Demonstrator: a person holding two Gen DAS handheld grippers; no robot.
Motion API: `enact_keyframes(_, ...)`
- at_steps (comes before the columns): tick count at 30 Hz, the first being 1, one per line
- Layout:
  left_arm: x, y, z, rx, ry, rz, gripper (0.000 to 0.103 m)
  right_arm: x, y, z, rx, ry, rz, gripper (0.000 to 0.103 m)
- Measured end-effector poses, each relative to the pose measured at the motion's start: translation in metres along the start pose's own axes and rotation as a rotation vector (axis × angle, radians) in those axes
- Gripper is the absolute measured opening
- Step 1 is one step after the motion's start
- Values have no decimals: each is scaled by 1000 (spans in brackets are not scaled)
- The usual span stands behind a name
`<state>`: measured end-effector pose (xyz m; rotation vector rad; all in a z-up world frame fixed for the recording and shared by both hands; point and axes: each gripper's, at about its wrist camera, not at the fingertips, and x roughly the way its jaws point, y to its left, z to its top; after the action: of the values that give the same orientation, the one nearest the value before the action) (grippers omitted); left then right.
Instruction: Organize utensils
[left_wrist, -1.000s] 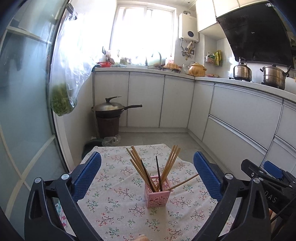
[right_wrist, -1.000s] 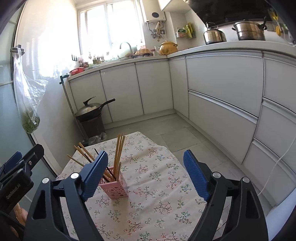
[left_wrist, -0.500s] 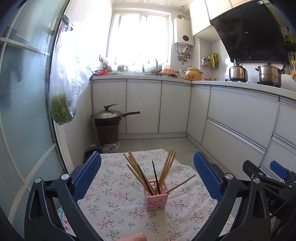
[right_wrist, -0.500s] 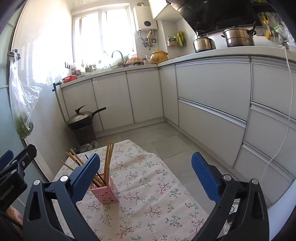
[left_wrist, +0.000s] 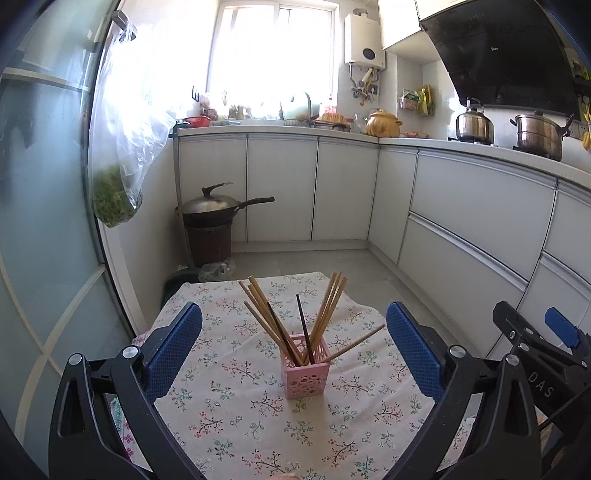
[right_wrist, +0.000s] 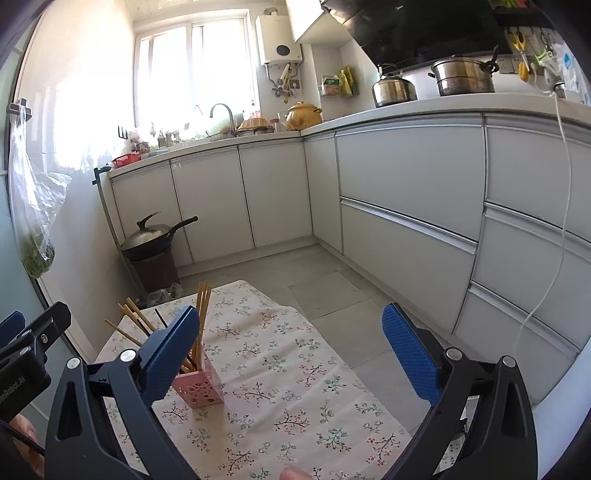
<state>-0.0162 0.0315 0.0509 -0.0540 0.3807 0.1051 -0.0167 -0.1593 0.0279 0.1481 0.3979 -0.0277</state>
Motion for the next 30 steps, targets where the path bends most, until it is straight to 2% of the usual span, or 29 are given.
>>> enact_keyframes(30, 10, -6, -5, 18, 38, 14, 96, 9, 0, -5, -11, 55, 13, 96)
